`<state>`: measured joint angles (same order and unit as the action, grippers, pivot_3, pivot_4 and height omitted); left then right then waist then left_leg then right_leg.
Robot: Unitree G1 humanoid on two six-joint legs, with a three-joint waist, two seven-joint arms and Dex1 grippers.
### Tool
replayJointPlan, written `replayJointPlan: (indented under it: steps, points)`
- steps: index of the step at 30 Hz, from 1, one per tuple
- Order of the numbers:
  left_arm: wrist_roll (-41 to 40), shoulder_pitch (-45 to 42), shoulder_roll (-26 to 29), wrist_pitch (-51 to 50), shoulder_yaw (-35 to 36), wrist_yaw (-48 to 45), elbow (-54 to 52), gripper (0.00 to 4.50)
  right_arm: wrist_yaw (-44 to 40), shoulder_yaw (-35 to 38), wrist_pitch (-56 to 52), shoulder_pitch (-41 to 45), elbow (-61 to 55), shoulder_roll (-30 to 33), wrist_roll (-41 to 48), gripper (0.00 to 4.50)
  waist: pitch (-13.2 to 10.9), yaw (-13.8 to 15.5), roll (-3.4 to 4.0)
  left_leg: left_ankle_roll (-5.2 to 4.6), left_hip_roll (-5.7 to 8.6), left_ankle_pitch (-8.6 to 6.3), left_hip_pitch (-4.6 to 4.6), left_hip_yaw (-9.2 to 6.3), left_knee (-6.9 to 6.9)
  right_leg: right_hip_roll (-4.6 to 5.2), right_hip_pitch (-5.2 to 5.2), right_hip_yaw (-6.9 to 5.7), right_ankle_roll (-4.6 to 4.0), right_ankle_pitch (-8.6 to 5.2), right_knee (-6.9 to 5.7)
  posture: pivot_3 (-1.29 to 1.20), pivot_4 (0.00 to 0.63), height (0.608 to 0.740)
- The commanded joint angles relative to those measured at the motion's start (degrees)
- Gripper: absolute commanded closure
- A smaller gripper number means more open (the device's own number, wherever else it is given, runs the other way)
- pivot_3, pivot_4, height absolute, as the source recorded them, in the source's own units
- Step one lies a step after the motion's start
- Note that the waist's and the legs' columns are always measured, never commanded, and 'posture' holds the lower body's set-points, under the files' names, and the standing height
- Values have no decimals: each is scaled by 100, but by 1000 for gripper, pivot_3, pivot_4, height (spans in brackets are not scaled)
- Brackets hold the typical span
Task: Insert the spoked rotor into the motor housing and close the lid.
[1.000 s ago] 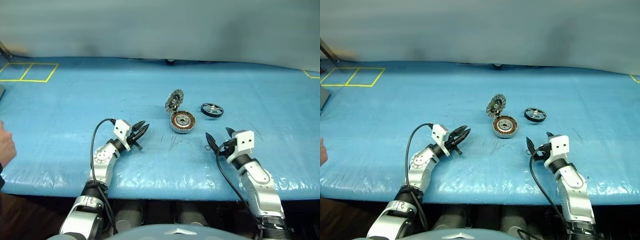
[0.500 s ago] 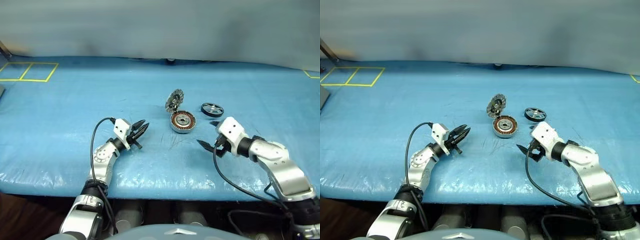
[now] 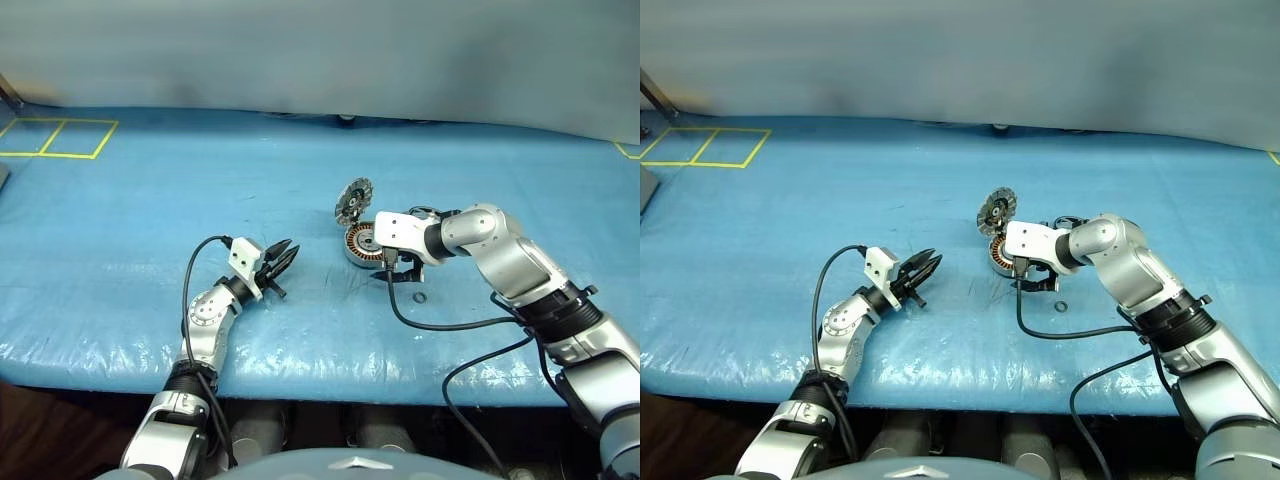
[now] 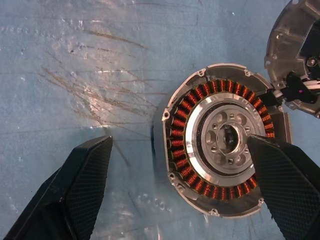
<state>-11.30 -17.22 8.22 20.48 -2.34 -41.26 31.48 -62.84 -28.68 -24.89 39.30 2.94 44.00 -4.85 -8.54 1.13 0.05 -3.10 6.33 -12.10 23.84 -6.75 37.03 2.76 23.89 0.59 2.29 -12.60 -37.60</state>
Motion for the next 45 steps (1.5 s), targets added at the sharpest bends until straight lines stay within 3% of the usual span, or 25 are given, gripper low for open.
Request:
replayJointPlan:
  steps: [1,23,26,32,39,45]
  points:
    - [-3,31,27,61,22,18,-239,3586,-236,-75,307,279,324,-53,-283,27,0,0,0,2,0,-1,0,0,0,0,0,0,0,0,0,0,150,740]
    - [18,65,20,44,-7,37,-257,3586,-508,-156,787,297,1248,-451,-921,27,1,-17,1,5,0,-9,-7,0,0,-3,4,6,-1,0,-12,0,150,740]
    - [15,85,42,51,10,48,-284,3586,-509,-122,854,187,1295,-425,-913,620,1,4,1,15,1,-17,-14,-1,2,-2,-3,5,-1,0,-11,0,150,740]
    - [13,90,76,54,21,55,-279,3586,-515,-21,805,-31,1012,-419,-898,2577,2,44,-1,13,3,-18,-17,-2,5,-1,-3,3,0,1,-10,0,150,740]
    - [17,85,86,57,18,80,-295,3586,-435,136,547,-661,244,-411,-877,2688,8,53,-5,23,1,-24,-26,-4,4,-2,-7,2,0,0,-10,0,150,740]
    - [10,154,111,41,14,94,-325,3586,-122,749,-217,-1348,-886,-657,-446,2688,10,51,-8,25,0,-27,-22,-6,2,-4,-9,3,-1,0,-9,0,150,740]
